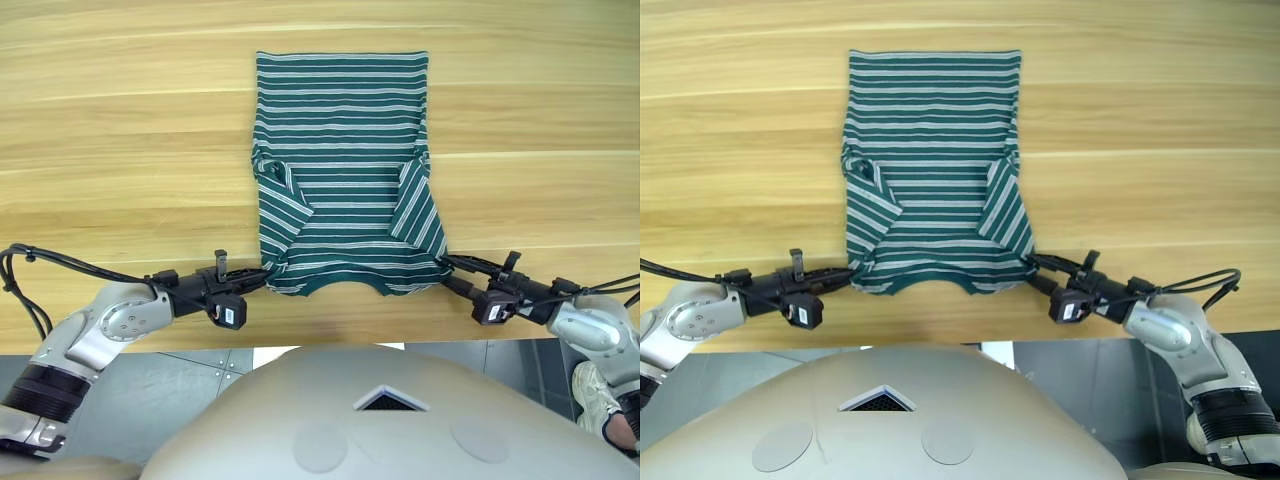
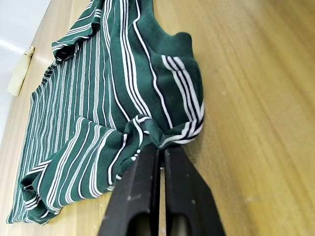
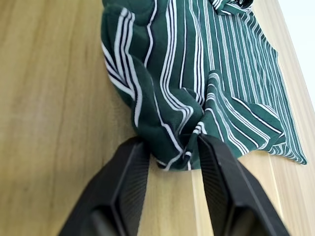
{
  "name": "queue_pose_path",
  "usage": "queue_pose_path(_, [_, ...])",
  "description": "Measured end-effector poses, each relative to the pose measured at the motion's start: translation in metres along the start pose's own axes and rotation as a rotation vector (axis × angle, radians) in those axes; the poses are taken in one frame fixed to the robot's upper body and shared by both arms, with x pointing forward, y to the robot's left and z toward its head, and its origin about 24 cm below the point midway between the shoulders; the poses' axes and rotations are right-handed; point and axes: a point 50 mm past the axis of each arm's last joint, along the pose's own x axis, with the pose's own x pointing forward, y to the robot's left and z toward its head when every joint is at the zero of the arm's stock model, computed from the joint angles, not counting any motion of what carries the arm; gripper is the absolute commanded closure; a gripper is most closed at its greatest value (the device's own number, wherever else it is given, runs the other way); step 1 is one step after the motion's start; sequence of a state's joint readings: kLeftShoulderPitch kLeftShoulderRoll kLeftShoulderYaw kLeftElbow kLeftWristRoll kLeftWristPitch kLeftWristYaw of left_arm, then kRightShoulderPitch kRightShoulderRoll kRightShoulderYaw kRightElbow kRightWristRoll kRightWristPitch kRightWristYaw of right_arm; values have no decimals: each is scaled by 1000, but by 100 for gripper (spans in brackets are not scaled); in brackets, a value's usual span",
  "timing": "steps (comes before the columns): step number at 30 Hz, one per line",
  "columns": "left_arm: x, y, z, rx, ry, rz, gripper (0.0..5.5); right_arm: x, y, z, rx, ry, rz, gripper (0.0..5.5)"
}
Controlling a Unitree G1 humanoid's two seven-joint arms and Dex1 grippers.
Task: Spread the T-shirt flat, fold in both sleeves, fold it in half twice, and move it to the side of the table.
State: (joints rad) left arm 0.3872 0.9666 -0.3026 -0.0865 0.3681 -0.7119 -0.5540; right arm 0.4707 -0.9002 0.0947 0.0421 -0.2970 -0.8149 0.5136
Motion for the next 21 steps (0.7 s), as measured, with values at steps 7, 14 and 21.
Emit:
queue_pose_path(7, [0,0,0,-1,1,0,550,0,1,-5,12,21,-15,546])
queue_pose_path(14, [0,-2,1,-19,-6,4,550,-4,5,-4,28,30,-28,546])
queue_pose_path(21, [1,-17,12,-131,-62,33,550,-9,22,7,77,-9,-13,546])
